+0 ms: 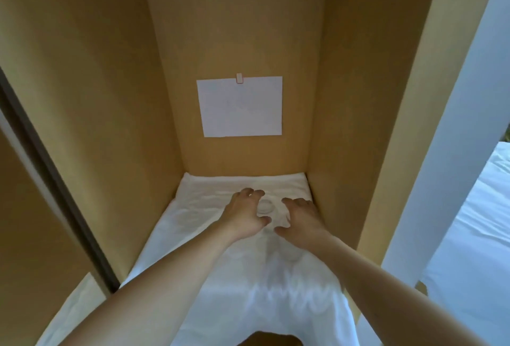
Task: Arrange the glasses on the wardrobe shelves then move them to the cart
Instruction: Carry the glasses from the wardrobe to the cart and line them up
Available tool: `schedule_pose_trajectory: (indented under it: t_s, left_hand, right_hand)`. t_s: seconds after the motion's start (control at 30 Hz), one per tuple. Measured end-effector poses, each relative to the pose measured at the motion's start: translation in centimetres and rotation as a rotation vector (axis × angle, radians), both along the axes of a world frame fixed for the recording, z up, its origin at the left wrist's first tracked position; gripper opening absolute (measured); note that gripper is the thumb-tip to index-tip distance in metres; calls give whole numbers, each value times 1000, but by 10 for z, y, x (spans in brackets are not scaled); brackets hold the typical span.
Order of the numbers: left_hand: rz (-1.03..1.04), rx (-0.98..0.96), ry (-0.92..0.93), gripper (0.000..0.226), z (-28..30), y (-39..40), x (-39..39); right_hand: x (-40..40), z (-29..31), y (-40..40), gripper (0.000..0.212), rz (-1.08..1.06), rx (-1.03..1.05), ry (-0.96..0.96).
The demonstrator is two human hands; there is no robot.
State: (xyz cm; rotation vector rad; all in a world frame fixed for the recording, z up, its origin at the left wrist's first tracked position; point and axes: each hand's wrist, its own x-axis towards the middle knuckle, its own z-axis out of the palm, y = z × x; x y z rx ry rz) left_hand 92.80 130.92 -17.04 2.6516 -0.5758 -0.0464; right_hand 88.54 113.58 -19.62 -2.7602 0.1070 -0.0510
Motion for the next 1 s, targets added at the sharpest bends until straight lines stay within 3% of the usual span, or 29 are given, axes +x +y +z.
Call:
schedule_pose_trajectory:
  t_s: [0.2,0.37,0.5,0.73,1.0]
  left_hand:
    - [-105,-3,63,83,-17,-11,37]
    - [-193,66,167,99,-40,-21,50]
    - [-237,75,124,86,-48,-25,59]
    - [-257,62,189,80,-51,-32,69]
    - [-232,56,96,76,-64,-25,53]
  right_hand:
    - [14,-17,-1,93,-109,-9,92]
    - [15,-23,5,89,-165,-6,177]
    - [21,-20,6,79,-205,-22,186]
    - [32,-17,6,81,-245,-5,223]
    - [10,-33,13,77,-220,-58,96]
